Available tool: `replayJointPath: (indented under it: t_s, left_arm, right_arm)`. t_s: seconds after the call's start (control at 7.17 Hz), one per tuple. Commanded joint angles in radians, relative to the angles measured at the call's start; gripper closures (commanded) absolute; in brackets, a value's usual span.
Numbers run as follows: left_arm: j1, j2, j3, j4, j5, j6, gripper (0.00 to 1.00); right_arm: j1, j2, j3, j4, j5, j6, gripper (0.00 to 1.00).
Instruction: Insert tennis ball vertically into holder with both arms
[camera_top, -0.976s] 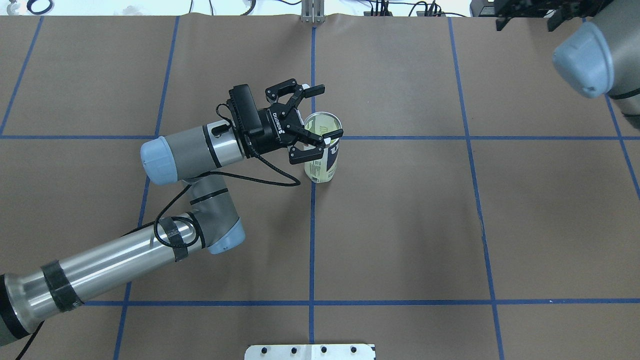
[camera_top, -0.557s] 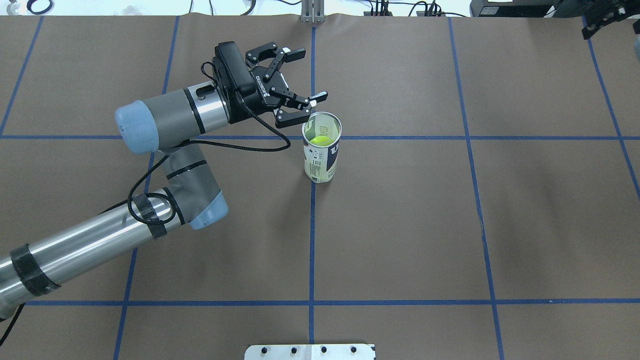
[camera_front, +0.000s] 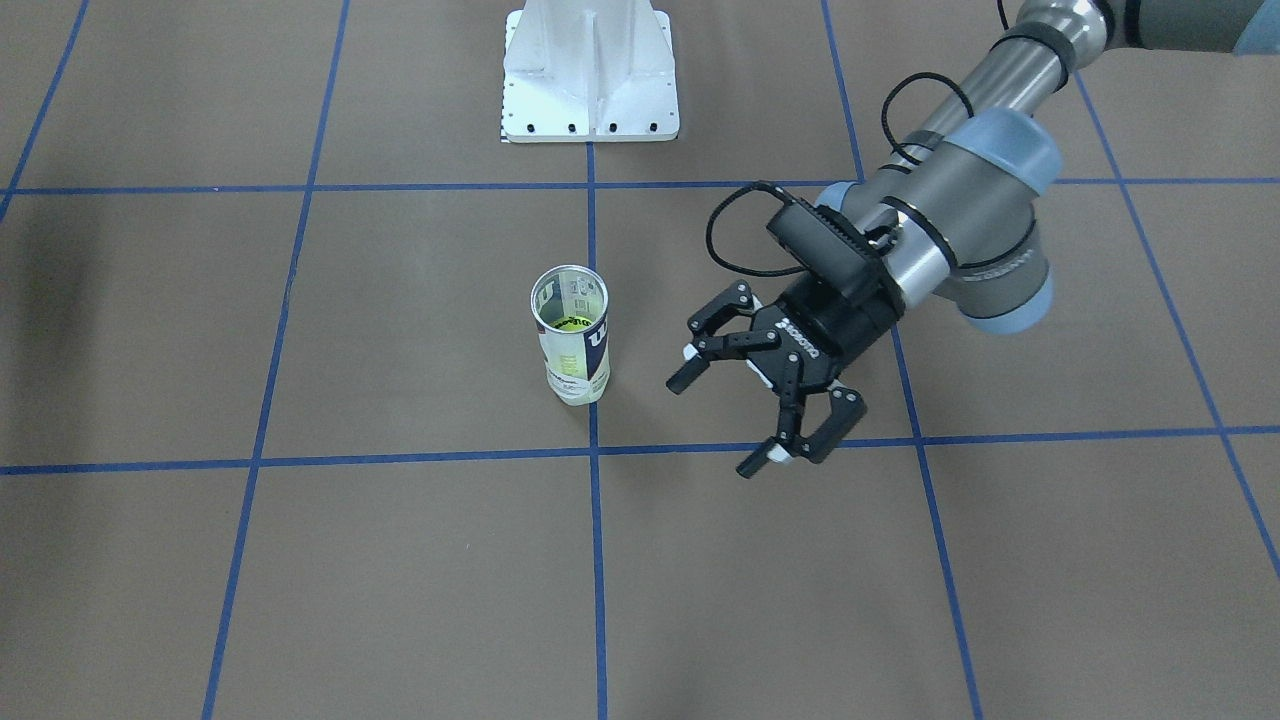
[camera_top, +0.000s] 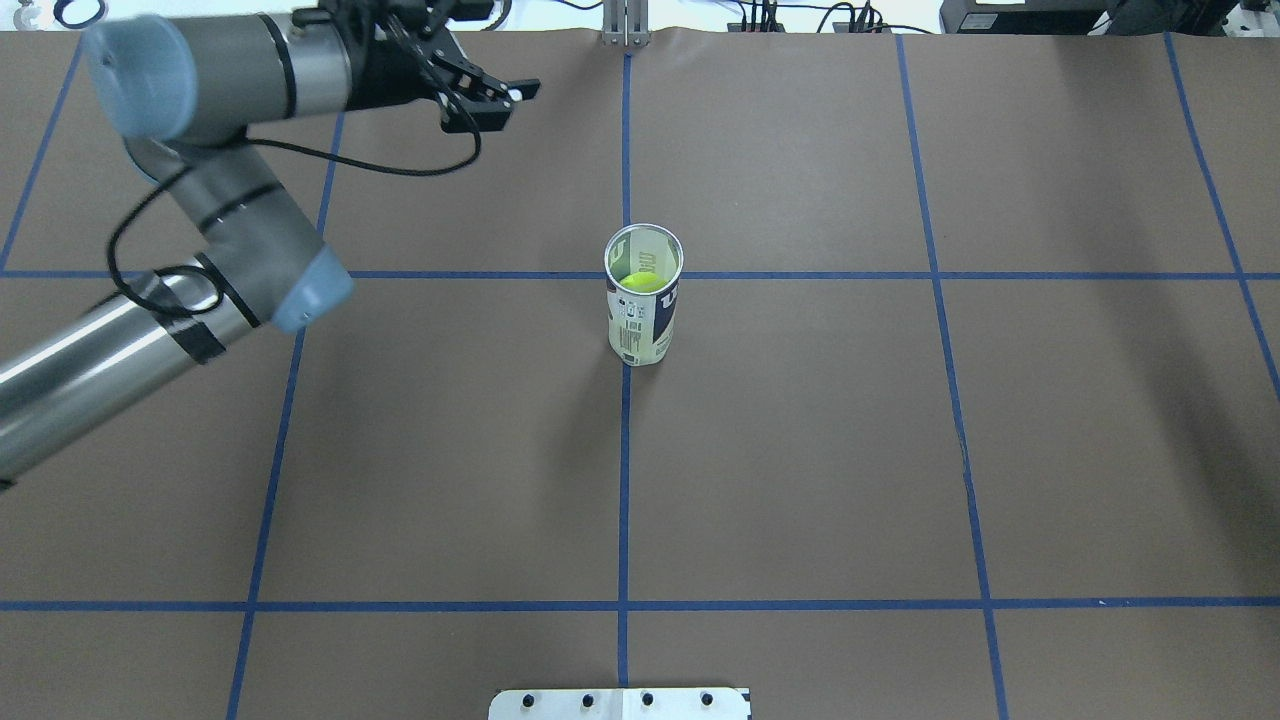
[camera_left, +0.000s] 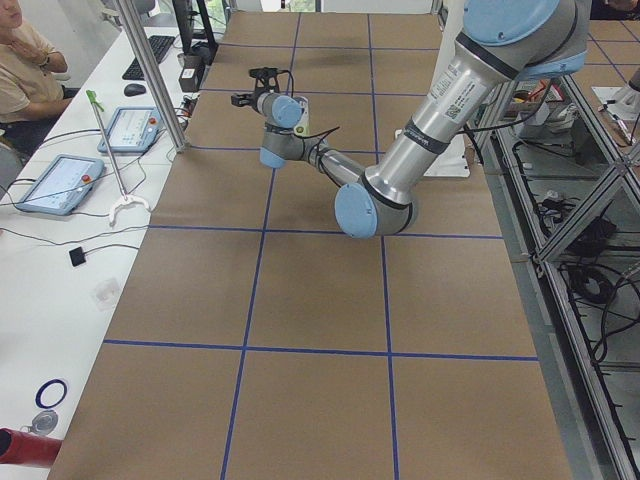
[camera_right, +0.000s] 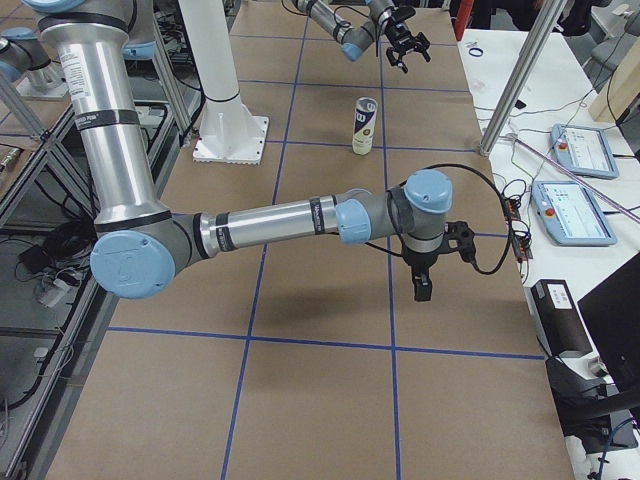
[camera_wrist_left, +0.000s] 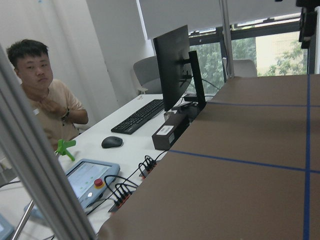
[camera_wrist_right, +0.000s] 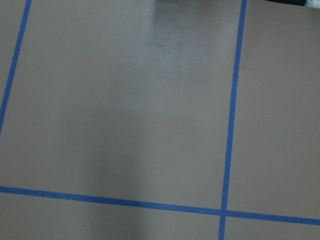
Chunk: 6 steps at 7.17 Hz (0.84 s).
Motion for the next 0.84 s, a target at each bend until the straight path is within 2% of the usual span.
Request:
replayJointPath:
  t_s: [0.0, 0.14, 0.28, 0.56, 0.7]
  left_arm:
    - [-0.192, 0.022, -0.011, 0.264, -0.301, 0.0, 0.01]
    - [-0.272, 0.022, -0.013, 0.425, -0.449, 0.002, 0.01]
    - [-0.346, 0.035, -0.01, 0.477, -0.495, 0.021, 0.01]
    - [-0.443, 0.152, -0.002, 0.535, -0.486, 0.353, 0.01]
    - [-0.472, 0.163, -0.01, 0.707, -0.486, 0.438, 0.01]
  right_arm:
    - [0.011, -0.102, -0.001, 0.056, 0.0, 0.0, 0.01]
    - [0.011, -0.118, 0.0, 0.058, -0.002, 0.003, 0.01]
    - [0.011, -0.12, -0.004, 0.058, -0.002, 0.004, 0.01]
    - [0.011, -0.121, -0.009, 0.057, -0.003, 0.004, 0.01]
    - [0.011, -0.127, -0.009, 0.057, -0.003, 0.004, 0.0]
